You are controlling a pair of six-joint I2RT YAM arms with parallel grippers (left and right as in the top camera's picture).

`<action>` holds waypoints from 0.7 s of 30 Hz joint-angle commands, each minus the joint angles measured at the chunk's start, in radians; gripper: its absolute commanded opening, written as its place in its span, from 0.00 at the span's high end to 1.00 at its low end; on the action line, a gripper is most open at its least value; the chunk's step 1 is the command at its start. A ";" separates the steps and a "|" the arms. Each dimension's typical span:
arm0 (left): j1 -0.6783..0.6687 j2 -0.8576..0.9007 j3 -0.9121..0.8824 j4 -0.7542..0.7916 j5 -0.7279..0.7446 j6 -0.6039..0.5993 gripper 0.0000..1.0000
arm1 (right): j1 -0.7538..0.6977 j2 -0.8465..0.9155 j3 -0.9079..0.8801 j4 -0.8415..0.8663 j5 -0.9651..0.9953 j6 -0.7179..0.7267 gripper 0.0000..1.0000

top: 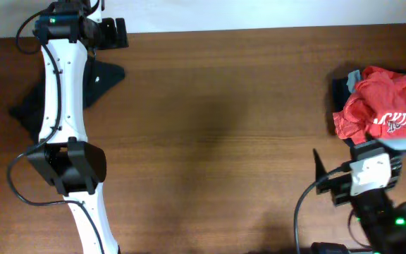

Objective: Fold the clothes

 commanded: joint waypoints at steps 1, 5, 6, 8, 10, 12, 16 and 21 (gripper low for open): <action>0.001 -0.037 0.017 0.000 -0.004 0.012 0.01 | 0.009 -0.103 -0.159 0.061 0.063 0.050 0.01; 0.001 -0.037 0.017 0.000 -0.004 0.012 0.01 | 0.009 -0.208 -0.353 0.186 0.063 0.061 0.01; 0.001 -0.037 0.017 0.000 -0.004 0.012 0.01 | 0.009 -0.227 -0.392 0.212 0.062 0.061 0.01; 0.001 -0.037 0.017 0.000 -0.004 0.012 0.01 | 0.009 -0.273 -0.479 0.274 0.056 0.066 0.01; 0.001 -0.037 0.017 0.000 -0.004 0.012 0.01 | 0.009 -0.318 -0.550 0.321 0.055 0.065 0.01; 0.000 -0.037 0.017 0.000 -0.004 0.012 0.01 | 0.009 -0.361 -0.610 0.358 0.055 0.066 0.01; 0.002 -0.037 0.017 0.000 -0.004 0.012 0.01 | 0.008 -0.397 -0.694 0.400 0.055 0.065 0.02; 0.002 -0.037 0.017 0.000 -0.004 0.012 0.01 | 0.008 -0.397 -0.755 0.408 0.056 0.065 0.01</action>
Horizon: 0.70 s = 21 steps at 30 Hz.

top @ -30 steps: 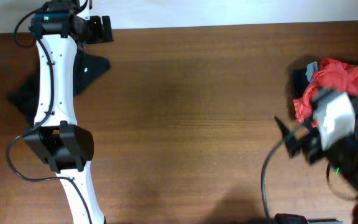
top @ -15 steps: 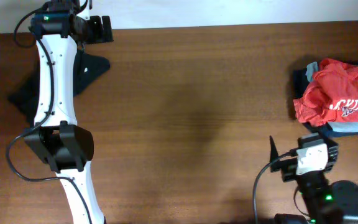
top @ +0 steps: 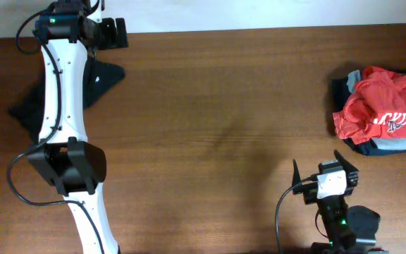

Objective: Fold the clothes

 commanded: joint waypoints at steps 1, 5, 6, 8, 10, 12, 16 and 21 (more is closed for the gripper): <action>0.002 -0.037 0.016 0.000 -0.003 0.012 0.01 | 0.008 -0.011 -0.042 0.010 0.015 0.016 0.01; 0.002 -0.037 0.016 0.000 -0.003 0.012 0.01 | 0.008 -0.011 -0.055 0.016 0.021 0.015 0.01; 0.002 -0.037 0.016 -0.001 -0.003 0.012 0.01 | 0.008 -0.011 -0.055 0.017 0.019 0.015 0.01; 0.002 -0.037 0.016 -0.001 -0.003 0.012 0.01 | 0.008 -0.011 -0.055 0.017 0.019 0.015 0.01; 0.002 -0.037 0.016 0.000 -0.003 0.012 0.01 | 0.008 -0.009 -0.055 0.017 0.019 0.015 0.01; 0.002 -0.037 0.016 0.000 -0.003 0.012 0.01 | 0.008 -0.009 -0.055 0.017 0.019 0.015 0.01; 0.002 -0.037 0.016 -0.001 -0.003 0.012 0.01 | 0.008 -0.009 -0.055 0.017 0.019 0.015 0.01; 0.002 -0.037 0.016 0.000 -0.003 0.012 0.01 | 0.008 -0.009 -0.055 0.017 0.019 0.015 0.01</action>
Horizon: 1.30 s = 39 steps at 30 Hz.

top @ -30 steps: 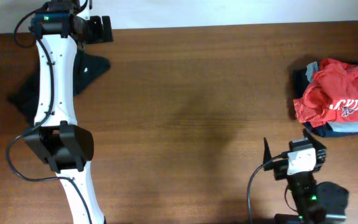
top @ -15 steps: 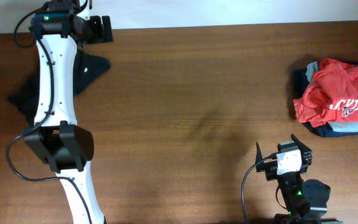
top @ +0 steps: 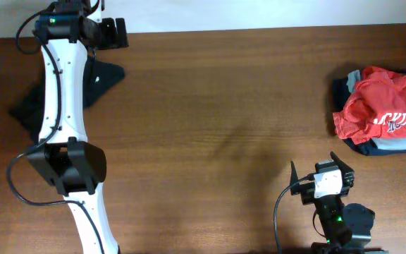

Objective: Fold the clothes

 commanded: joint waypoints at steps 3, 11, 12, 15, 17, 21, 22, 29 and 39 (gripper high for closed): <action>0.002 -0.037 0.016 0.000 -0.003 0.012 0.01 | 0.008 -0.009 -0.010 0.004 0.012 0.016 0.01; 0.008 -0.036 0.016 -0.008 -0.032 0.013 0.01 | 0.008 -0.009 -0.010 0.004 0.012 0.016 0.01; 0.011 -0.037 0.016 -0.021 -0.039 0.013 0.01 | 0.008 -0.009 -0.010 0.004 0.012 0.016 0.01; 0.020 -0.054 0.016 -0.090 -0.037 0.013 0.01 | 0.008 -0.009 -0.010 0.004 0.012 0.016 0.01; 0.019 -0.081 0.016 -0.129 -0.084 0.013 0.01 | 0.008 -0.009 -0.010 0.004 0.012 0.016 0.01; 0.019 -0.154 0.012 -0.125 -0.102 0.013 0.01 | 0.008 -0.009 -0.010 0.004 0.012 0.016 0.01; 0.019 -0.173 0.005 -0.122 -0.101 0.013 0.01 | 0.008 -0.009 -0.010 0.004 0.012 0.016 0.01; 0.021 -0.389 -0.269 0.099 -0.088 0.013 0.01 | 0.008 -0.009 -0.010 0.004 0.012 0.016 0.01; 0.021 -0.854 -1.030 0.627 -0.029 0.013 0.01 | 0.008 -0.009 -0.010 0.004 0.012 0.016 0.01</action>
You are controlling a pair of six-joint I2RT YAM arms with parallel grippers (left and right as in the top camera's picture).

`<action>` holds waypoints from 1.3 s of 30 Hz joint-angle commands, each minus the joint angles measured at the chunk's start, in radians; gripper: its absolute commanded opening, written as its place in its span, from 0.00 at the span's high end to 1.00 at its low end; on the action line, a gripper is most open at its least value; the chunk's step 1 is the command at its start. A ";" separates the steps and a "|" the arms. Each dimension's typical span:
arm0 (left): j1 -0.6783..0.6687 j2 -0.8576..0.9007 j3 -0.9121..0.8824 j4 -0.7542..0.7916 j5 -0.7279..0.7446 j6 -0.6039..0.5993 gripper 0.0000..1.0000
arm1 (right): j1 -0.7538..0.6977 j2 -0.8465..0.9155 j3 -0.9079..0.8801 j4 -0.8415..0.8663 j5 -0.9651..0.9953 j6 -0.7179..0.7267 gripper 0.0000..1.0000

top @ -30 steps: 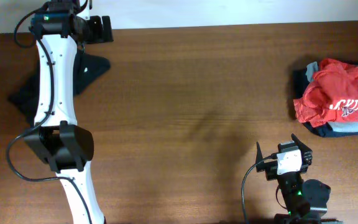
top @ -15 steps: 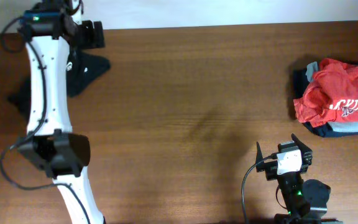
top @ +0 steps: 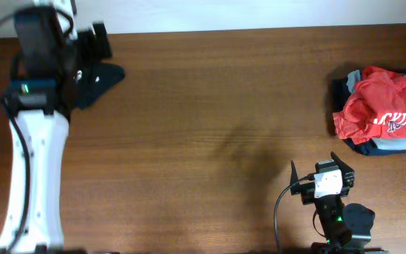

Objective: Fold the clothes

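Note:
A dark navy garment (top: 101,77) lies crumpled at the back left of the table, partly hidden under my left arm. My left gripper (top: 96,41) hovers just behind it near the back edge. It is blurred, so its jaws cannot be read. At the right edge a red shirt with lettering (top: 383,106) lies on top of a pile of blue and dark clothes (top: 379,146). My right gripper (top: 316,166) stands at the front right, well short of the pile, with its fingers spread and nothing between them.
The brown wooden table (top: 210,106) runs the full width of the view. A pale wall strip (top: 259,14) borders its back edge. My white left arm (top: 34,155) stretches along the left side from the front edge to the back.
My left arm has changed pose and now shows blurred. Its gripper sits a little further left and nearer the dark garment. The right arm and the clothes pile are unchanged.
At first my right gripper was just below the red-topped pile at the right edge. Then it stood back at the front of the table and stayed there. My left arm held still over the dark garment until now, when it has shifted.

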 commanded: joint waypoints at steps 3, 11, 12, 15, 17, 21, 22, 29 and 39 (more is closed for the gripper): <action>0.005 -0.249 -0.338 0.099 0.020 0.012 0.01 | 0.008 -0.009 -0.010 0.003 0.009 0.015 0.01; 0.004 -0.588 -0.795 0.380 0.050 0.012 0.01 | 0.008 -0.009 -0.010 0.003 0.009 0.015 0.01; 0.004 -0.633 -0.859 0.437 0.066 0.012 0.01 | 0.008 -0.009 -0.010 0.003 0.009 0.015 0.01; 0.004 -0.771 -1.043 0.600 0.104 0.011 0.01 | 0.008 -0.009 -0.010 0.003 0.009 0.015 0.01; 0.004 -0.865 -1.151 0.676 0.106 0.011 0.01 | 0.008 -0.009 -0.010 0.003 0.009 0.015 0.01; 0.004 -1.026 -1.292 0.715 0.105 0.012 0.01 | 0.008 -0.009 -0.010 0.003 0.009 0.015 0.01; 0.004 -1.065 -1.321 0.714 0.105 0.012 0.01 | 0.008 -0.009 -0.010 0.003 0.009 0.015 0.01; 0.004 -1.281 -1.478 0.714 0.100 0.012 0.01 | 0.008 -0.009 -0.010 0.003 0.009 0.015 0.01; 0.005 -1.508 -1.606 0.652 0.100 0.012 0.01 | 0.008 -0.009 -0.010 0.003 0.009 0.015 0.01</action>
